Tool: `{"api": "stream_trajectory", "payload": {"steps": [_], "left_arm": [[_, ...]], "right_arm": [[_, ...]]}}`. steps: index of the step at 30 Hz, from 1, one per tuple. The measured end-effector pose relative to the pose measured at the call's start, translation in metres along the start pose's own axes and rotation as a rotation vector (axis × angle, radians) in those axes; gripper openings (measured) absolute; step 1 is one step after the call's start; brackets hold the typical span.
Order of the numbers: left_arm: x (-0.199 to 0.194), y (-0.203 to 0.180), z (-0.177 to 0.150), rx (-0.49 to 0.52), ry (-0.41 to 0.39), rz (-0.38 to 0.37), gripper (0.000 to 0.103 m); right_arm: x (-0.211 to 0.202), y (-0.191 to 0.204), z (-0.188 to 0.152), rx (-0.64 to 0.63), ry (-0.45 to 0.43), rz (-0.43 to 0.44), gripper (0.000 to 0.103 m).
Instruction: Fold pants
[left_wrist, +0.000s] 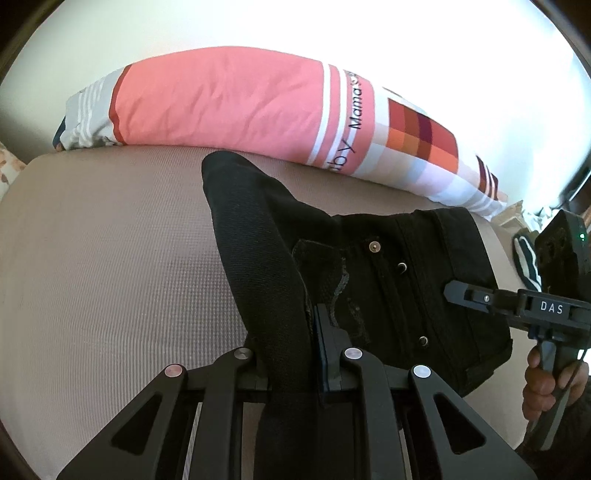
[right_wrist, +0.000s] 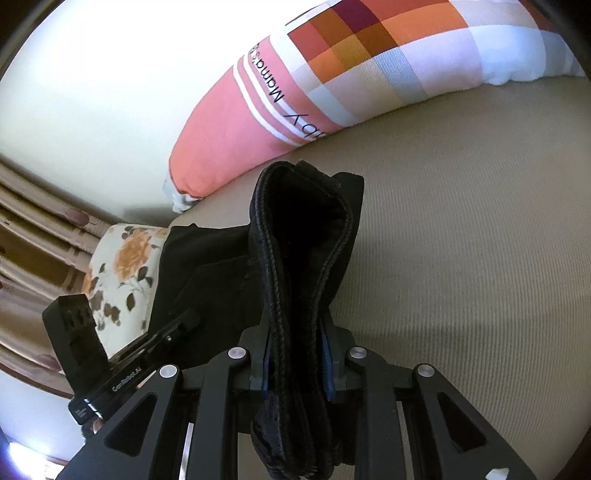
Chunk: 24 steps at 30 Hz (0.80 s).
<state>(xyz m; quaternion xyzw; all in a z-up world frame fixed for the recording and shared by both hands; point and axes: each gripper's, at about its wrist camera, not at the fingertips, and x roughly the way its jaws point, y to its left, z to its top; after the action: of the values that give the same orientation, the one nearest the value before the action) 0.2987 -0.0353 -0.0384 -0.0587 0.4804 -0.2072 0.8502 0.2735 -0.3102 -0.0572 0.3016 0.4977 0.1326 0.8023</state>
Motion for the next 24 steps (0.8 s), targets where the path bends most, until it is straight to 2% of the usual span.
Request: {"api": "stream_trajectory", "payload": {"steps": [3,5,7,10,12,16,19,24], "left_arm": [[0.014,0.011,-0.002,-0.023,0.029,0.018,0.019],[0.018,0.017,-0.006,-0.032,0.03,0.021,0.026],[0.023,0.022,-0.009,-0.032,0.039,0.035,0.038],[0.033,0.031,-0.016,-0.062,0.069,0.054,0.048],[0.036,0.034,-0.021,-0.072,0.064,0.063,0.054],[0.033,0.029,-0.025,-0.024,0.043,0.126,0.066],[0.027,0.022,-0.027,0.005,0.04,0.179,0.066],[0.004,0.011,-0.036,0.041,0.002,0.272,0.068]], "right_arm": [[0.009,-0.01,-0.003,0.015,-0.013,-0.064,0.022],[0.014,-0.013,-0.008,-0.012,-0.016,-0.141,0.028],[0.019,-0.014,-0.012,-0.045,-0.014,-0.201,0.031],[0.021,-0.016,-0.016,-0.053,-0.02,-0.235,0.038],[0.02,-0.016,-0.021,-0.07,-0.022,-0.268,0.046],[0.014,-0.022,-0.028,-0.052,-0.024,-0.288,0.052],[0.007,-0.018,-0.03,-0.042,-0.036,-0.3,0.054],[-0.02,0.011,-0.043,-0.119,-0.115,-0.332,0.057]]}}
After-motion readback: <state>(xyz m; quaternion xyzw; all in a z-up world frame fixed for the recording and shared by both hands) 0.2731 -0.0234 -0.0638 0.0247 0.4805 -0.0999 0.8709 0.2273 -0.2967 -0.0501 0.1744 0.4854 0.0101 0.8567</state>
